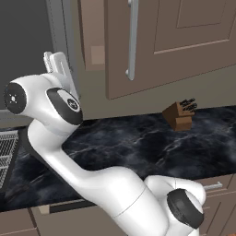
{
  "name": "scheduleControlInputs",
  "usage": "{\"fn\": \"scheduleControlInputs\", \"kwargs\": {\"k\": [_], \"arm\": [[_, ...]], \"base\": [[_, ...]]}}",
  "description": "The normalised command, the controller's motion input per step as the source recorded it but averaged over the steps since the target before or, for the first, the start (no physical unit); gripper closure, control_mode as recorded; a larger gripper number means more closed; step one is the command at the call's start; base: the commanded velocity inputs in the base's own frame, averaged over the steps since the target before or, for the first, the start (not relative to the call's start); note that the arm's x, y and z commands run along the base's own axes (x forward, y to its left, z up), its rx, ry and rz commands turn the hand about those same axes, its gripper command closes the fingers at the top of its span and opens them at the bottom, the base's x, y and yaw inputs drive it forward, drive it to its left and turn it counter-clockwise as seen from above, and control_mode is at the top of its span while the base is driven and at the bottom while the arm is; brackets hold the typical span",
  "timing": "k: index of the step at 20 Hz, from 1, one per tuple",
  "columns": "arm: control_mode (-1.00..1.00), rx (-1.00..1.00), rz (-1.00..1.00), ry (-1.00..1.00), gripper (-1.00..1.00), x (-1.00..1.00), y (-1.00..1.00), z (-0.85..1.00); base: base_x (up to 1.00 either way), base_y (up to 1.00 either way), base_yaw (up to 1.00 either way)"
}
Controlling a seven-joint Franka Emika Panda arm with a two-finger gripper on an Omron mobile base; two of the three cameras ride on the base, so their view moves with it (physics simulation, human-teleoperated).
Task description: Open the cabinet, pick the kettle from the cabinet, and place it in the sink.
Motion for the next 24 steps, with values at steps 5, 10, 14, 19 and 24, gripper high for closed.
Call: {"fn": "scheduleControlInputs", "kwargs": {"k": [5,10,14,19,24], "arm": [[-1.00,0.10,-0.17,-0.12,-1.00,0.28,-0.02,-0.05],[-1.00,0.08,-0.07,-0.14,-1.00,0.08,-0.04,-0.22],[-1.00,0.08,-0.10,-0.13,-1.00,0.24,-0.06,-0.17],[-1.00,0.09,-0.08,-0.12,-1.00,0.24,-0.10,-0.19],[-1.00,0.11,-0.08,-0.10,-1.00,0.20,-0.10,-0.18]], "base": [[0.00,0.00,0.00],[0.00,0.00,0.00],[0.00,0.00,0.00],[0.00,0.00,0.00],[0.00,0.00,0.00]]}}
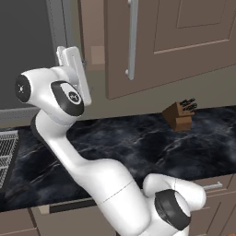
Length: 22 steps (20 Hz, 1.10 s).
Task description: Open the cabinet, pick the kettle from the cabinet, and place it in the sink.
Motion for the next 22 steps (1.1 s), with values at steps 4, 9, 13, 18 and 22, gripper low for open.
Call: {"fn": "scheduleControlInputs", "kwargs": {"k": [4,9,13,18,22], "arm": [[-1.00,0.16,-0.07,-0.09,-1.00,0.18,-0.08,-0.21],[-1.00,0.16,-0.05,-0.14,-1.00,0.13,-0.02,-0.20],[-1.00,0.19,-0.03,-0.23,-1.00,-0.02,0.00,-0.10],[-1.00,0.20,-0.03,-0.20,-1.00,-0.14,-0.05,-0.06],[-1.00,0.20,-0.05,-0.10,-1.00,-0.07,-0.10,-0.08]], "base": [[0.00,0.00,0.00],[0.00,0.00,0.00],[0.00,0.00,0.00],[0.00,0.00,0.00],[0.00,0.00,0.00]]}}
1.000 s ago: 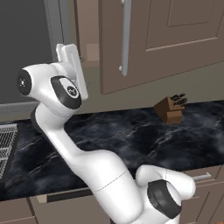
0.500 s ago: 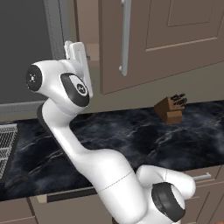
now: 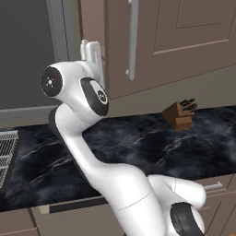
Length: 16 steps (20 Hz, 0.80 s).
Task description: Open the cabinet, pick the kettle from the cabinet, and place it in the sink.
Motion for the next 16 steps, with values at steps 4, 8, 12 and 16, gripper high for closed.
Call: {"fn": "scheduleControlInputs", "kwargs": {"k": [4,8,12,16], "arm": [[-1.00,0.20,-0.06,-0.06,-1.00,-0.07,-0.05,-0.08],[-1.00,0.21,-0.06,-0.04,-1.00,-0.13,-0.05,-0.06],[-1.00,0.20,-0.10,-0.07,-1.00,-0.34,-0.09,-0.01],[-1.00,0.18,-0.12,-0.14,-1.00,-0.47,-0.08,0.00]], "base": [[0.00,0.00,0.00],[0.00,0.00,0.00],[0.00,0.00,0.00],[0.00,0.00,0.00]]}}
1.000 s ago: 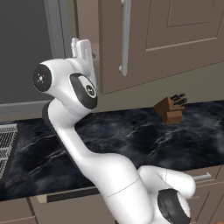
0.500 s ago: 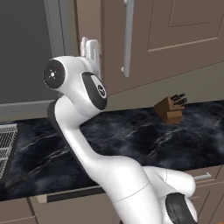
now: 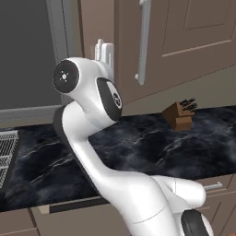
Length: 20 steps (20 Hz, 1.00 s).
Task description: Open the cabinet, pick the kettle from the cabinet, and place it in the sink.
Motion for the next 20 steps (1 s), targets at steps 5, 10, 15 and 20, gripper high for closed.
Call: {"fn": "scheduleControlInputs", "kwargs": {"k": [5,10,15,20], "arm": [[-1.00,0.13,-0.14,-0.15,-1.00,-0.52,-0.10,-0.01],[-1.00,0.10,-0.14,-0.03,-1.00,-0.51,-0.23,0.00],[-1.00,0.05,-0.14,0.00,-1.00,-0.53,-0.32,-0.04],[-1.00,0.05,-0.12,0.00,-1.00,-0.61,-0.38,-0.04]], "base": [[0.00,0.00,0.00],[0.00,0.00,0.00],[0.00,0.00,0.00],[0.00,0.00,0.00]]}}
